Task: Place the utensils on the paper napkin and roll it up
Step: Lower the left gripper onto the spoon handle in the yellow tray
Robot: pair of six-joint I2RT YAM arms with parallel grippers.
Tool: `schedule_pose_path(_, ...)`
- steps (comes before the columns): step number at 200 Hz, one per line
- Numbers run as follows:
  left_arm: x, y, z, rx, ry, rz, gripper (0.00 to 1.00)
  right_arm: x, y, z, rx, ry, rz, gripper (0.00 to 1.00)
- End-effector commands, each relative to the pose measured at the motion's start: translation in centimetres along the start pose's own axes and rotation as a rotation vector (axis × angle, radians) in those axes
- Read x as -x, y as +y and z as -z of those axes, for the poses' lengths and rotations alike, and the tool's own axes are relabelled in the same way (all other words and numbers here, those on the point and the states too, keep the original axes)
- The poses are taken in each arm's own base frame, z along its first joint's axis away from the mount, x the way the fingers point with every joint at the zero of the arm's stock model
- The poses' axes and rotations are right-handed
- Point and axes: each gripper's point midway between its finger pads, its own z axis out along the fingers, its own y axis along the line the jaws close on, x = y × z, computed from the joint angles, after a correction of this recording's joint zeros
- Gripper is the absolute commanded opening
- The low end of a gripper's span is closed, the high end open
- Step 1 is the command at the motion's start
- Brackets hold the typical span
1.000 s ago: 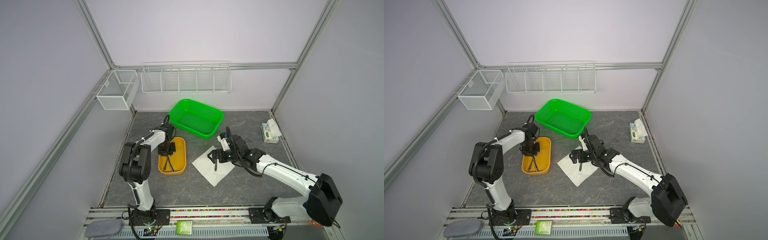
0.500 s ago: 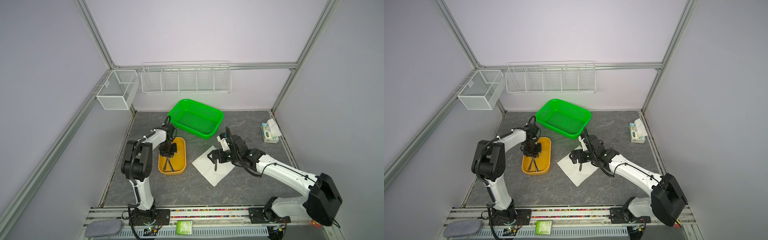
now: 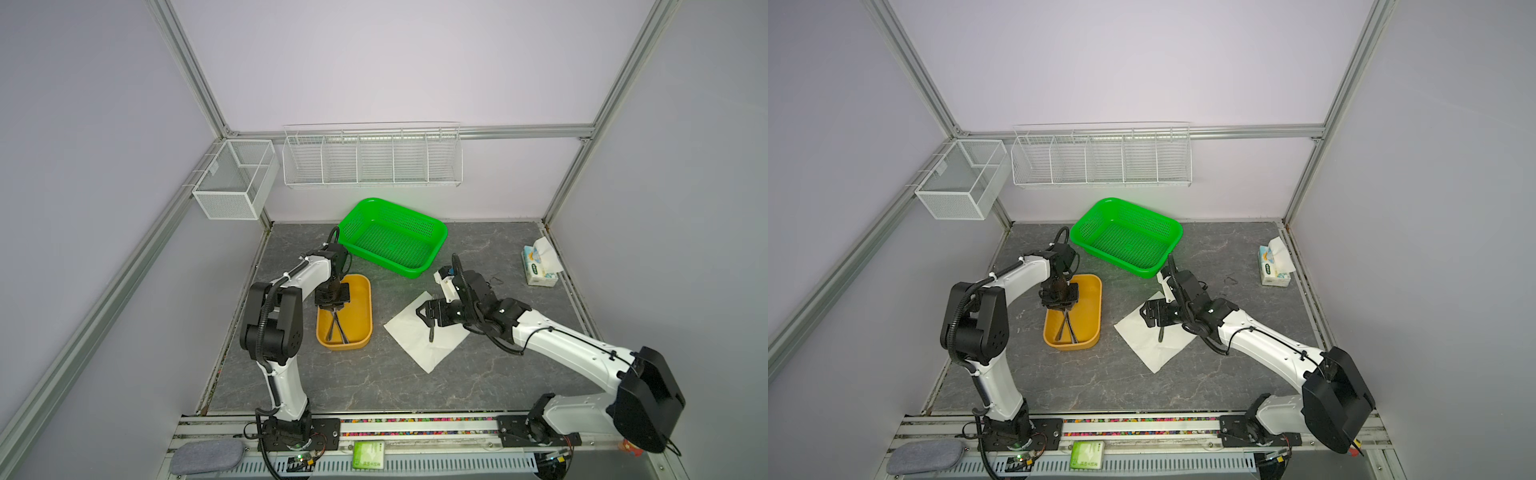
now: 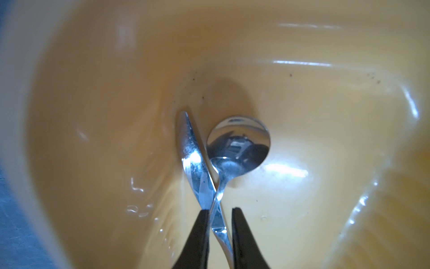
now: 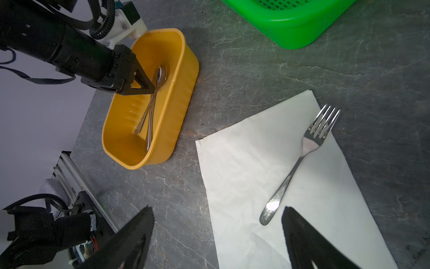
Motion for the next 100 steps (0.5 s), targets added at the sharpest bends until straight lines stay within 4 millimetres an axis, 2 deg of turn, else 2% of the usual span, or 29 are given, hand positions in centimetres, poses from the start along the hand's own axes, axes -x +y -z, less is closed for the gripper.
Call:
schedule_pose_path(1, -0.1, 0.5, -0.3, 0.027, 0.022, -0.017, 0.2, 0.0, 0.5, 0.4, 0.022, -0.016, 0.011, 0.89)
schedule_pose_path(67, -1.1, -0.2, -1.6, -0.011, 0.092, -0.045, 0.18, -0.1, 0.3, 0.5, 0.004, -0.015, 0.009, 0.89)
schedule_pose_path(100, -1.0, -0.6, -1.3, -0.033, 0.09, -0.052, 0.15, -0.1, 0.2, 0.5, -0.002, -0.015, 0.011, 0.89)
